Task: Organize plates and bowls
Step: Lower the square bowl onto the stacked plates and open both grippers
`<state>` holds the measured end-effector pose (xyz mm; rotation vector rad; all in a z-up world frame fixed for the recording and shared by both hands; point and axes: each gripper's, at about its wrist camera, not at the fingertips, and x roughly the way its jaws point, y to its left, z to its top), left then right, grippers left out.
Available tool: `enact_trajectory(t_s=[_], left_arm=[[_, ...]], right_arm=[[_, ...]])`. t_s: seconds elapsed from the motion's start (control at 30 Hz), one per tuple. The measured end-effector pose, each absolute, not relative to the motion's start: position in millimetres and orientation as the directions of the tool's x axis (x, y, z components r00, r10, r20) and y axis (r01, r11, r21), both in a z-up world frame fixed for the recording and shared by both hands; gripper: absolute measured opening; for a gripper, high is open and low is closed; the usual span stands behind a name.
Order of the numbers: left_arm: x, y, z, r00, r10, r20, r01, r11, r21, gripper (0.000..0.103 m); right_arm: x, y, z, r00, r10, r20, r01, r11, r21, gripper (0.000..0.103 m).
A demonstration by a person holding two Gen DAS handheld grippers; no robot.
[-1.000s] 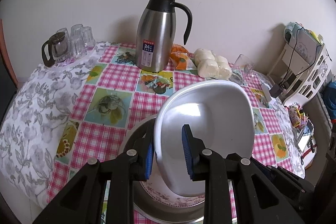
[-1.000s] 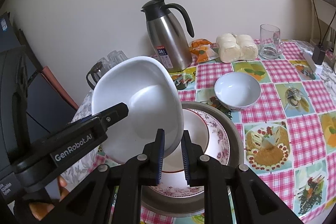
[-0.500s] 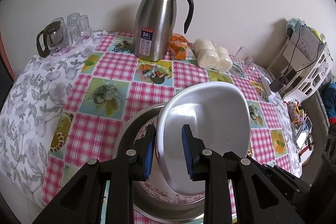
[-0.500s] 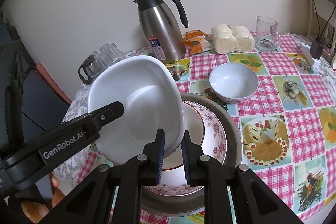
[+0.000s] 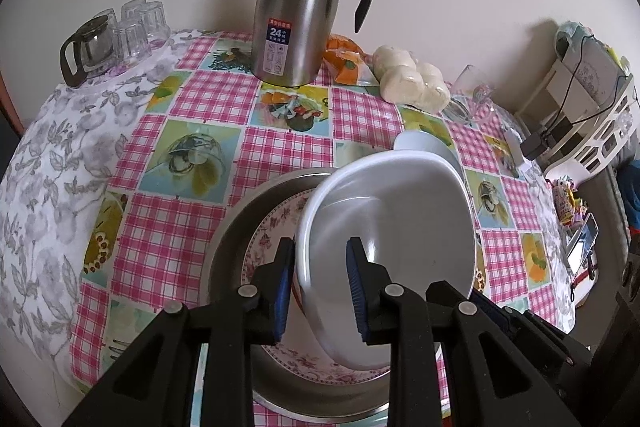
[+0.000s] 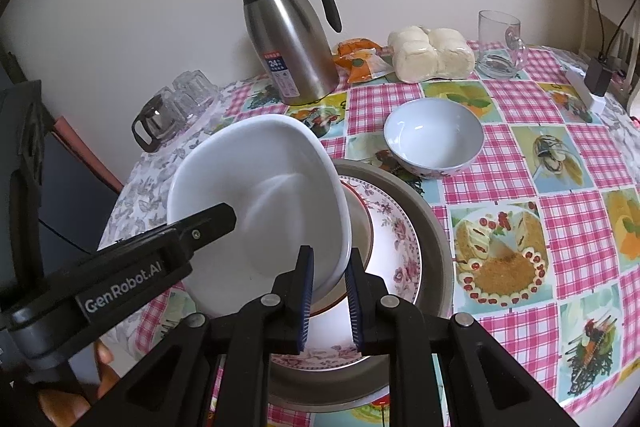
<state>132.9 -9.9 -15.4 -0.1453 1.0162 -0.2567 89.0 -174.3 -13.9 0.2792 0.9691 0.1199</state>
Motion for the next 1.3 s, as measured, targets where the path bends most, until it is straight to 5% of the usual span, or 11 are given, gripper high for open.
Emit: enact_trajectory(t_s=[0.8, 0.87, 0.93, 1.3], left_arm=[[136, -14, -21, 0.474, -0.266, -0.84, 0.139, 0.964, -0.227, 0.029], [136, -14, -21, 0.475, -0.266, -0.839, 0.134, 0.964, -0.229, 0.038], [136, -13, -21, 0.478, -0.254, -0.841, 0.128, 0.967, -0.219, 0.056], [137, -1, -19, 0.494, -0.183, -0.85, 0.061, 0.982, -0.176, 0.065]], right_arm=[[94, -181, -24, 0.528, 0.218, -0.82, 0.062, 0.954, 0.294, 0.022], [94, -181, -24, 0.528, 0.219, -0.82, 0.062, 0.953, 0.295, 0.023], [95, -181, -25, 0.527, 0.228, -0.818, 0.061, 0.951, 0.305, 0.032], [94, -186, -22, 0.542, 0.195, -0.817, 0.091, 0.953, 0.288, 0.077]])
